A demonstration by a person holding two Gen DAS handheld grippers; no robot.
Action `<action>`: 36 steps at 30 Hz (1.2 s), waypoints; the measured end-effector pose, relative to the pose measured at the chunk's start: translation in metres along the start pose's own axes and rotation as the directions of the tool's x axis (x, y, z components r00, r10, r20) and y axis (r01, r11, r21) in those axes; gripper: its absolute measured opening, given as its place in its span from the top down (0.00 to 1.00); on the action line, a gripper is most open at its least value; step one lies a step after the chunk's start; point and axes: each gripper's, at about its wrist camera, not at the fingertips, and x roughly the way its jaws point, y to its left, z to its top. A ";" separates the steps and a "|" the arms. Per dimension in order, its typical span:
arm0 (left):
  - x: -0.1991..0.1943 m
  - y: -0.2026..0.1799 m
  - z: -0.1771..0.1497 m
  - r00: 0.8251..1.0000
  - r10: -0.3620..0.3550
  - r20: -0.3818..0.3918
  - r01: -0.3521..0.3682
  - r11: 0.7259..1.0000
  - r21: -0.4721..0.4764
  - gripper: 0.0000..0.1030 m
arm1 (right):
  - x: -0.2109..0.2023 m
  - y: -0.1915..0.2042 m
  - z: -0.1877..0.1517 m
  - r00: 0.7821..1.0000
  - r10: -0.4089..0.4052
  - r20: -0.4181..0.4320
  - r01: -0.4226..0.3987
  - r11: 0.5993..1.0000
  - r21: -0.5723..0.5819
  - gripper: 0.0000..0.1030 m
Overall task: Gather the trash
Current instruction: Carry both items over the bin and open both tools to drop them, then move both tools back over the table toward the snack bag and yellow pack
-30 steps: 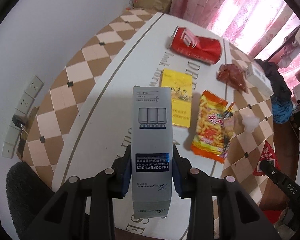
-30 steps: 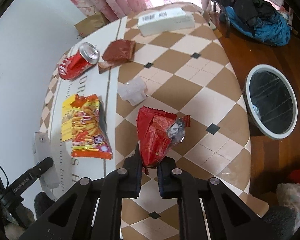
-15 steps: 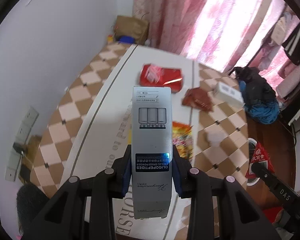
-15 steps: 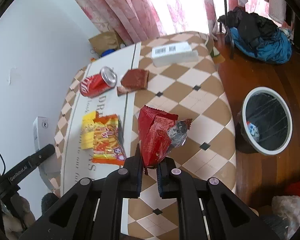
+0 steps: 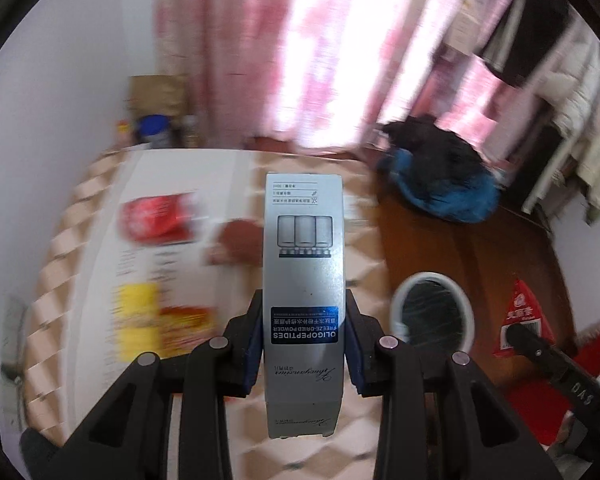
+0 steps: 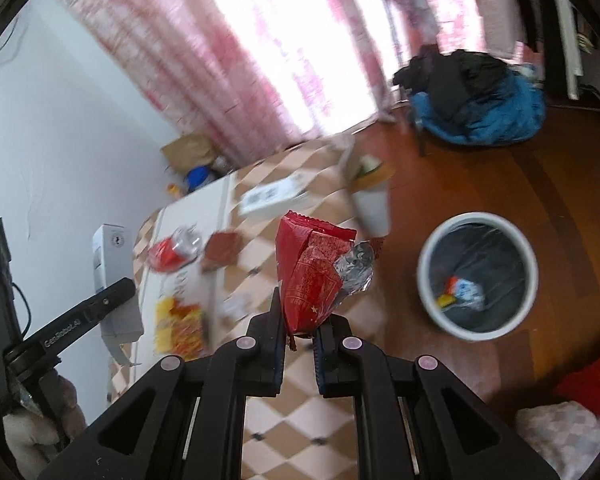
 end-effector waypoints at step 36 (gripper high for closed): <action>0.244 -0.204 -0.004 0.921 0.118 -0.371 0.018 0.939 0.344 0.04 | 0.161 -0.331 -0.002 0.895 -0.234 -0.379 0.355 0.889 0.289 0.00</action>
